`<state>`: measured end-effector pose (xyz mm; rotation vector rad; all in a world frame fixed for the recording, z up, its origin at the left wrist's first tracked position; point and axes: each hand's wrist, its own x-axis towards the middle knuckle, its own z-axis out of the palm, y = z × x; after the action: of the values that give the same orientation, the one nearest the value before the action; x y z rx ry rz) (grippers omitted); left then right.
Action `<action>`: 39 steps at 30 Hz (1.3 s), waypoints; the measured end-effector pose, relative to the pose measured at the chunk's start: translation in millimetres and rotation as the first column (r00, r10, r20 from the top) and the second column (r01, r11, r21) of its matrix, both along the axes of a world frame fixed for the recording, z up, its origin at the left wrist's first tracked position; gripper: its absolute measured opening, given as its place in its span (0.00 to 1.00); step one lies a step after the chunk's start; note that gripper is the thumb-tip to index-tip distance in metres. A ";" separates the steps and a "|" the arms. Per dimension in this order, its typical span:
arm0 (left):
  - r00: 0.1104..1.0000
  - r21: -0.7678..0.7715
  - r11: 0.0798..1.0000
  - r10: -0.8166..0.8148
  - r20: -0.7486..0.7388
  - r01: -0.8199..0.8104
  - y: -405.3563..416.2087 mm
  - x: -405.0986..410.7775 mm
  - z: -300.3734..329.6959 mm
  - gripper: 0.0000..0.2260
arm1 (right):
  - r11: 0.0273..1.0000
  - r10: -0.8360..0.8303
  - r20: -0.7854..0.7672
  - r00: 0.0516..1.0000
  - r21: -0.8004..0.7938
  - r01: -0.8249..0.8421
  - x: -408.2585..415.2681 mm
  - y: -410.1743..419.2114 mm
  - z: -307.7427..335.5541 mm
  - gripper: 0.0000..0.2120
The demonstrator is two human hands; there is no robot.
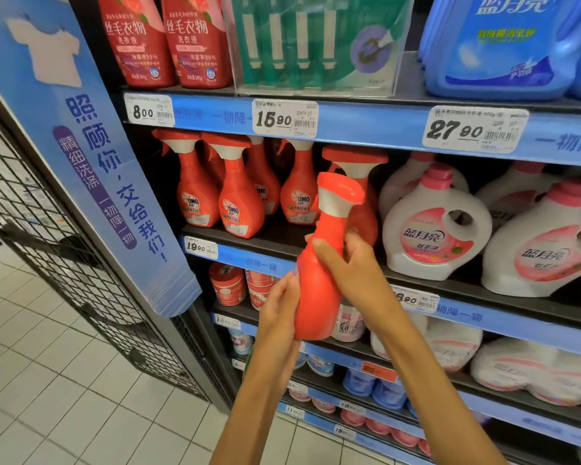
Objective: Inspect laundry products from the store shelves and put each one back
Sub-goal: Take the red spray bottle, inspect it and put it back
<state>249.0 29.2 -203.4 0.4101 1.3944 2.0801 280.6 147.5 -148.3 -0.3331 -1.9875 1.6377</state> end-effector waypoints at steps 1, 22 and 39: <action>0.999 -0.019 0.999 0.034 -0.019 -0.034 0.2 1.9 -1.9 0.25 | 0.999 -0.034 -0.003 0.999 -0.017 0.034 -2.7 -3.2 -3.0 0.06; 0.991 -0.004 1.000 -0.030 -0.132 0.029 -20.1 -107.7 2.8 0.25 | 0.957 -0.189 0.055 0.980 0.234 0.172 -90.3 -13.2 14.6 0.11; 0.978 -0.076 0.997 0.009 -0.209 -0.026 25.6 -156.2 -7.2 0.23 | 0.885 -0.389 -0.098 0.916 0.237 0.401 -127.3 -13.9 8.7 0.16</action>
<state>92.8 54.7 -210.6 0.5990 1.6001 2.0352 153.3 133.6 -139.5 -0.5548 -1.9093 1.1143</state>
